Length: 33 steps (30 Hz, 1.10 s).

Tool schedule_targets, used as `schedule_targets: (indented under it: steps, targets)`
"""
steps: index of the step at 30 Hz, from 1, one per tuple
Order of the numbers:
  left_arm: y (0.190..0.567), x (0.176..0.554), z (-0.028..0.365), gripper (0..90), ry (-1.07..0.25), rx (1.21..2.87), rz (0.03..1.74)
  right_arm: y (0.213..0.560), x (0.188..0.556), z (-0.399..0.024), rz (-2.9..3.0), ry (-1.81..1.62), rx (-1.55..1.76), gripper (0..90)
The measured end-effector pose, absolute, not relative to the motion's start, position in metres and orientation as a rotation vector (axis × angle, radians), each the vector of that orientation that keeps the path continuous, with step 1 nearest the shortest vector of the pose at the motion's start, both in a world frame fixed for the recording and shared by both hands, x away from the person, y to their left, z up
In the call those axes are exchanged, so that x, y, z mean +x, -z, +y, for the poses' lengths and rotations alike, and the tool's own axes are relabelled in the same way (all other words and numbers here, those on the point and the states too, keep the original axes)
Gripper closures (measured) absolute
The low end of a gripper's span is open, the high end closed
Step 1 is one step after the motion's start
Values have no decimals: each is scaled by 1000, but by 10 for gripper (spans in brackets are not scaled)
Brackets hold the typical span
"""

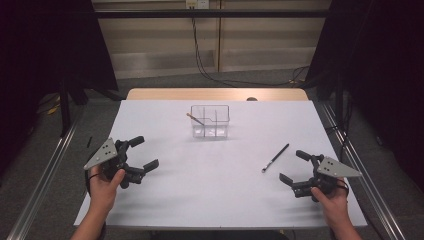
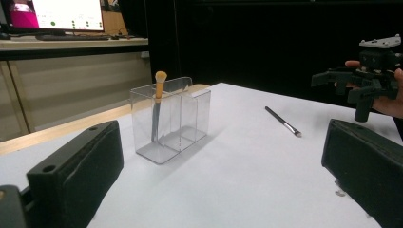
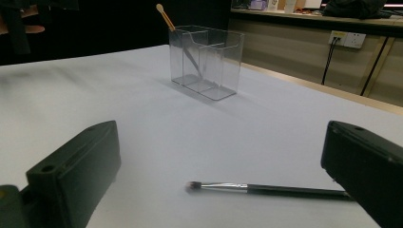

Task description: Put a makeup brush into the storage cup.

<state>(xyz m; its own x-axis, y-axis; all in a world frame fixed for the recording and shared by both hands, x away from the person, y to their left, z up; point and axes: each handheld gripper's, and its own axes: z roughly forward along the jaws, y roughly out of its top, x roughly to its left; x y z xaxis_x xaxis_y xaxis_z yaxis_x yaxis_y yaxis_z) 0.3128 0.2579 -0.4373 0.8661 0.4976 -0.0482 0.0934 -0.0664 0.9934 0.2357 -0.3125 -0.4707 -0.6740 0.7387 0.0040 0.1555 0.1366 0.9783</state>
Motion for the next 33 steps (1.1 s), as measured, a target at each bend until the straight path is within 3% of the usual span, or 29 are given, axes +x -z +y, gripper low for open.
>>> schedule_targets:
  steps: [33]
  targets:
    - [455, 296, 279, 0, -380, 1723, 460, 471, 233, -322, 1905, -1582, 873, 0]
